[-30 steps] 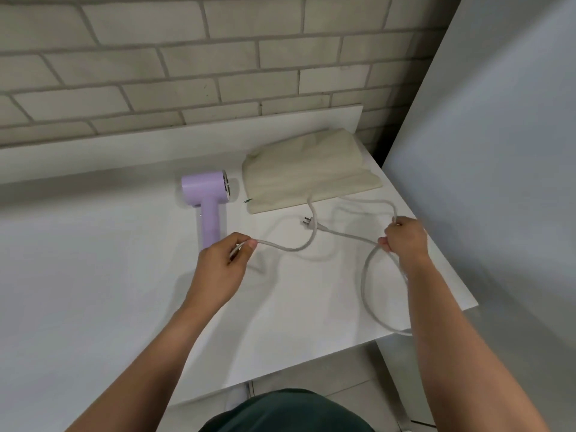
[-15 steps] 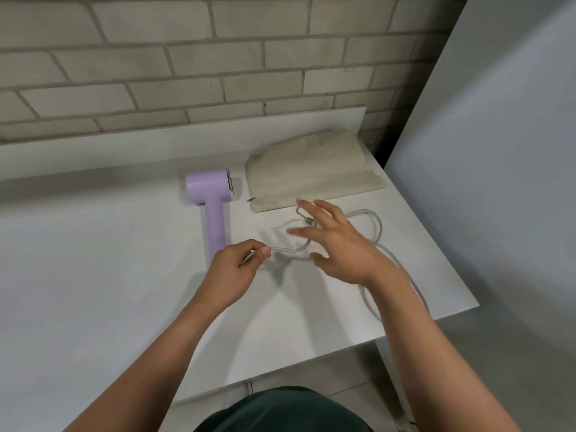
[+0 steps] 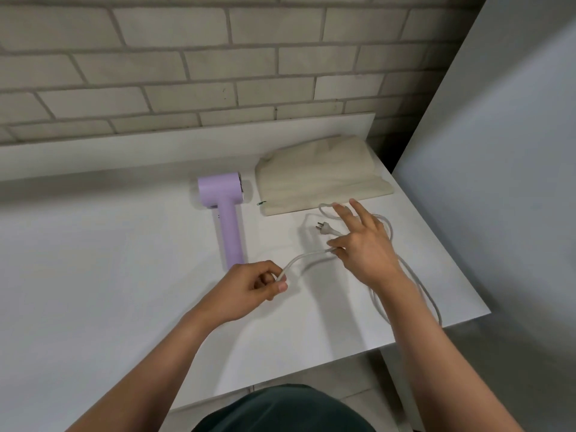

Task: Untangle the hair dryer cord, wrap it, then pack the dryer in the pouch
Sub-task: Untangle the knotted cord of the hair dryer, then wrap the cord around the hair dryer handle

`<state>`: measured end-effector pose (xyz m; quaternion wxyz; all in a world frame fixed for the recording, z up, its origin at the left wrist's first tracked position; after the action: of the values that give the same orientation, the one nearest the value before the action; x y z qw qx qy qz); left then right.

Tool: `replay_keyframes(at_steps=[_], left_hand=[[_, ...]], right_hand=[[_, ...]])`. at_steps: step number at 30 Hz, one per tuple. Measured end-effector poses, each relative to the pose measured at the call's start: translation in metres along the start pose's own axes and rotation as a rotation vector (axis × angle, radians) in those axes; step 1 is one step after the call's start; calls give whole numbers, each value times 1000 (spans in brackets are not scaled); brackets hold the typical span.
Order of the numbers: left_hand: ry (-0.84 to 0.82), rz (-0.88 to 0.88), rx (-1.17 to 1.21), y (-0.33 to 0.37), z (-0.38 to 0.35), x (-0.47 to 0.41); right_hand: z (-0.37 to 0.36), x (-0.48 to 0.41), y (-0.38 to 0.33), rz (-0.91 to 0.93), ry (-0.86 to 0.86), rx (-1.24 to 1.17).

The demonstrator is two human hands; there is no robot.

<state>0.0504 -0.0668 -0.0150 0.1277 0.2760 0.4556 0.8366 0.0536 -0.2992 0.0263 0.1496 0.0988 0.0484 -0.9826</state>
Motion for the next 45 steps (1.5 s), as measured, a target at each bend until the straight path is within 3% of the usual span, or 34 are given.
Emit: replay_keyframes(at_steps=[6, 9, 12, 15, 18, 20, 23, 26, 31, 37, 45], left_hand=[[39, 50, 99, -2, 7, 0], [46, 73, 141, -4, 12, 5], [44, 94, 124, -8, 22, 11], [45, 96, 137, -21, 43, 8], [302, 32, 96, -37, 93, -8], [454, -60, -258, -38, 126, -23], [318, -104, -837, -44, 138, -56], [161, -286, -1077, -42, 129, -84], [26, -391, -1180, -25, 117, -115], [-48, -687, -1249, -21, 106, -129], [5, -712, -1155, 11, 89, -99]], right_hand=[[-19, -3, -48, 205, -31, -30], [-31, -13, -70, 223, -181, -152], [-40, -21, -78, 210, -289, -363], [-38, -23, -77, 171, -292, -632], [-35, -24, -72, 86, -254, -783], [-34, -25, -72, 48, -270, -846], [-34, -27, -76, 27, -385, -929], [-32, -31, -77, -21, -434, -1030], [-27, -38, -67, -67, -312, -1038], [-16, -42, -71, 25, -237, -878], [28, -49, -66, 98, -218, -686]])
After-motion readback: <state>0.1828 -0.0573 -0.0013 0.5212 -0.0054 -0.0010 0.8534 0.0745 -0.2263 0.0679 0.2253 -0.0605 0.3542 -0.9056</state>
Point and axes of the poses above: each hand's wrist, its own x-axis away from the middle knuckle, its own z-axis out of the back of the hand, y = z × x, the point moved 7 cm from there along -x, towards the middle knuckle, and after that the axes turned 12 degrees about z, right-handed, at the moved point
